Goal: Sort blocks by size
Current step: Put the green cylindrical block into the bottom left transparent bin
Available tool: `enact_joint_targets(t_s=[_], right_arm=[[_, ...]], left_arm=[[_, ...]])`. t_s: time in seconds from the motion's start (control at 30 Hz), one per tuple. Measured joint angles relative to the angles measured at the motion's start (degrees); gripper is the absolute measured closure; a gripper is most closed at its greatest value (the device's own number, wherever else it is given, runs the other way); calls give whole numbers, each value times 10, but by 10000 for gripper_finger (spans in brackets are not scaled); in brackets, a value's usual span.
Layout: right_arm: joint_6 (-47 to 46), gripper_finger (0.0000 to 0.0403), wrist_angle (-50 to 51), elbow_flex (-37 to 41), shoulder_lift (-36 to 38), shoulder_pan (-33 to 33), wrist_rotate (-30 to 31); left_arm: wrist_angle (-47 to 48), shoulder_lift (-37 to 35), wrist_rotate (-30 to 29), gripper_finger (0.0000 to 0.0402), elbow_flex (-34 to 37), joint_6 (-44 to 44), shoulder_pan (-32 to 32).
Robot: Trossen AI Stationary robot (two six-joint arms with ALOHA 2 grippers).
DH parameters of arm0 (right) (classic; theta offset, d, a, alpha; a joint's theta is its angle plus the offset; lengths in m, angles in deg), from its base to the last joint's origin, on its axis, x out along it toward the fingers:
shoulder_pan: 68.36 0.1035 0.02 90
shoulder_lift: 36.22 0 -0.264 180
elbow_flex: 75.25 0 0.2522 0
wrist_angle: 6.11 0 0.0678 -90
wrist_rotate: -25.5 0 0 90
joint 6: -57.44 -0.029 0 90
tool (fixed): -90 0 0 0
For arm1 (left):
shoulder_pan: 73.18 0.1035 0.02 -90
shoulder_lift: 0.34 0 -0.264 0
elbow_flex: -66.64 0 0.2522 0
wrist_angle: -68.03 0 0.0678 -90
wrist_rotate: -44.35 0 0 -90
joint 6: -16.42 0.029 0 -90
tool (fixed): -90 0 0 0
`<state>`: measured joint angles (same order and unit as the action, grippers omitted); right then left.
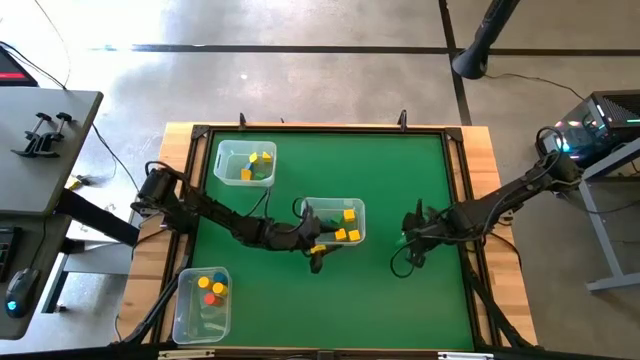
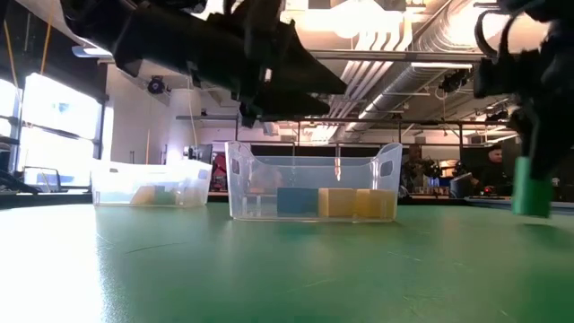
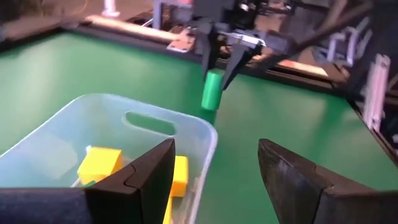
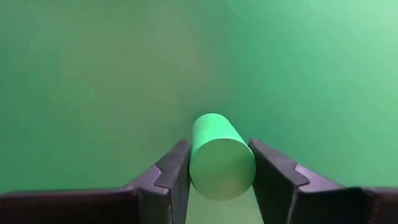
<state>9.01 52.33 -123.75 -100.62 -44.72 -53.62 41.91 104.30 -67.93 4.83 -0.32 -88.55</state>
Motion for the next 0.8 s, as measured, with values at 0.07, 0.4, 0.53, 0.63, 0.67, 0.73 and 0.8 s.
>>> enact_joint_targets(t_s=[0.07, 0.4, 0.53, 0.63, 0.67, 0.73, 0.8], right_arm=[[30, 272, -45, 0, 0, 0, 0], [170, 272, -257, 0, 45, 25, 13], [218, 272, -380, 0, 57, 50, 51], [242, 272, -458, 0, 48, 71, 64], [251, 272, -480, 0, 43, 78, 70], [266, 272, -523, 0, 28, 92, 85], [281, 272, -566, 0, 8, 103, 91]], left_arm=[[-9, 0, -6, 186, -1, 40, -13], [1, 0, -77, 186, -78, 423, -120], [44, 0, -79, 186, -107, 484, -135], [92, 0, -79, 186, -134, 527, -136], [101, 0, -79, 186, -142, 543, -136], [104, 0, -80, 186, -154, 584, -136], [100, 0, -83, 186, -159, 635, -140]])
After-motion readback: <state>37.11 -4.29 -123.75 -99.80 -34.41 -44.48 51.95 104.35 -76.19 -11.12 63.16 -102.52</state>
